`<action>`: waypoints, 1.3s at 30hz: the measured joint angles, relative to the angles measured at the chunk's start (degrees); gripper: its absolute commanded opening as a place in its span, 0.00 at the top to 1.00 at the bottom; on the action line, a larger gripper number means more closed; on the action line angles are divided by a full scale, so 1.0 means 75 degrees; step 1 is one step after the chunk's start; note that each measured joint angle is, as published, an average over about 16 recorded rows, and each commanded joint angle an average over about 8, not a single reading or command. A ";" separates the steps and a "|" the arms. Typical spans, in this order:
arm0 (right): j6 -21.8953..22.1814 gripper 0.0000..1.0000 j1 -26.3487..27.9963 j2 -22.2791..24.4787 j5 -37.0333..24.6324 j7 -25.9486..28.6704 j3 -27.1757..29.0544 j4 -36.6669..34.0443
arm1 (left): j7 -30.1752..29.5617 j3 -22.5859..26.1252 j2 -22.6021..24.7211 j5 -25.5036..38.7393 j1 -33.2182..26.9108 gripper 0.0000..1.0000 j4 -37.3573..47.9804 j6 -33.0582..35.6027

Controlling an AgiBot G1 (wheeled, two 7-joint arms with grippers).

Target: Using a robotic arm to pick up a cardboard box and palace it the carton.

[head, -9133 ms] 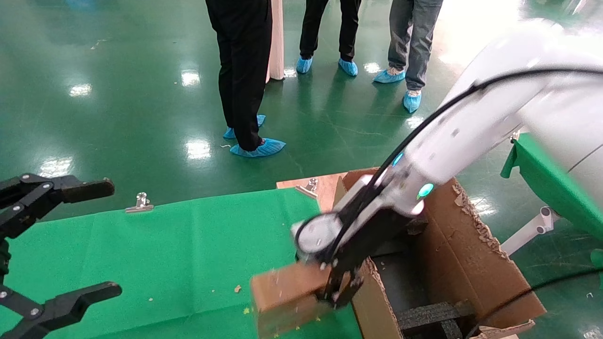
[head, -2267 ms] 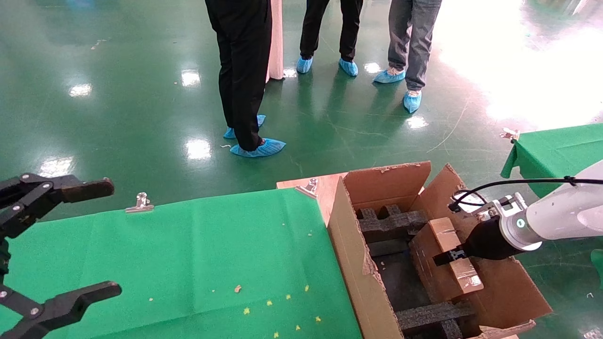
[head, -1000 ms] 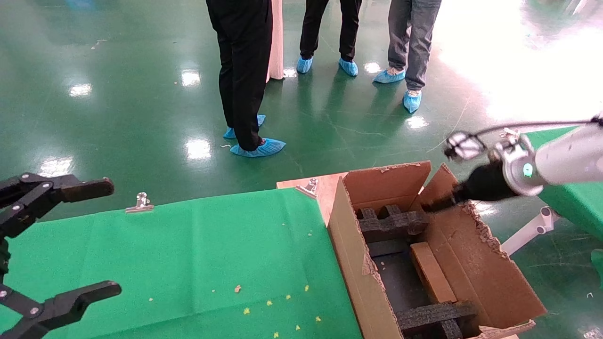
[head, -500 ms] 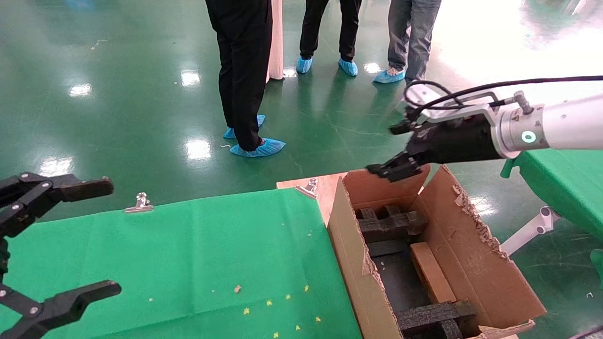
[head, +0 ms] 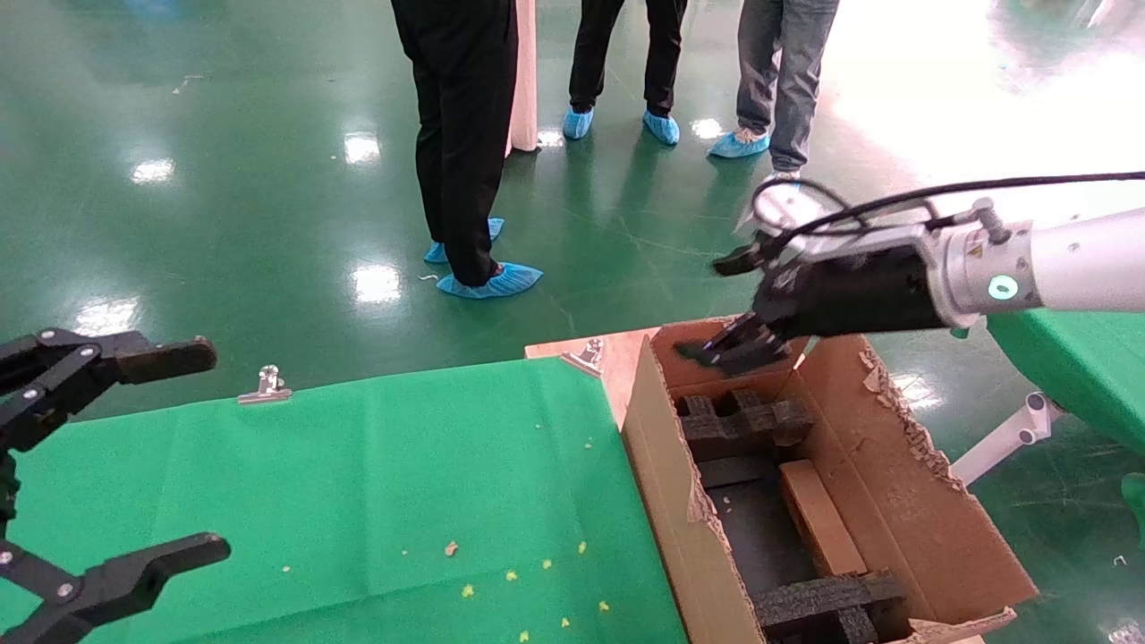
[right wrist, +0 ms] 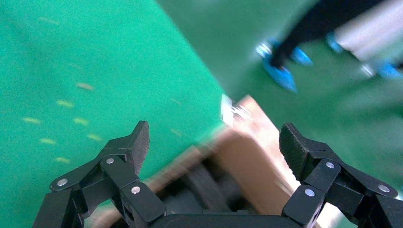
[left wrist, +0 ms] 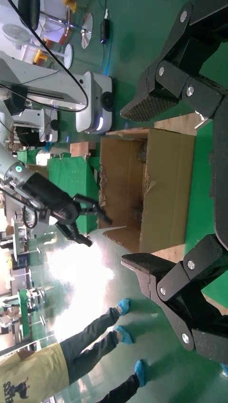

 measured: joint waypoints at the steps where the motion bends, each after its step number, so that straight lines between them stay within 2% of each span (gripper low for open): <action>1: -0.0059 0.00 -0.0100 -0.0013 -0.0003 -0.0003 0.0144 -0.0001 | 0.0000 0.0000 0.0000 0.0000 0.0000 0.00 0.0000 0.0000; 12: -0.1014 0.00 -0.1663 -0.0144 -0.0047 -0.0127 0.2514 0.0179 | 0.0001 0.0001 0.0000 -0.0001 -0.0001 0.00 0.0001 0.0000; 39: -0.3799 0.00 -0.6228 -0.0534 -0.0175 -0.0487 0.9415 0.0686 | -0.0021 -0.0035 0.0013 0.0026 0.0009 0.00 -0.0013 0.0016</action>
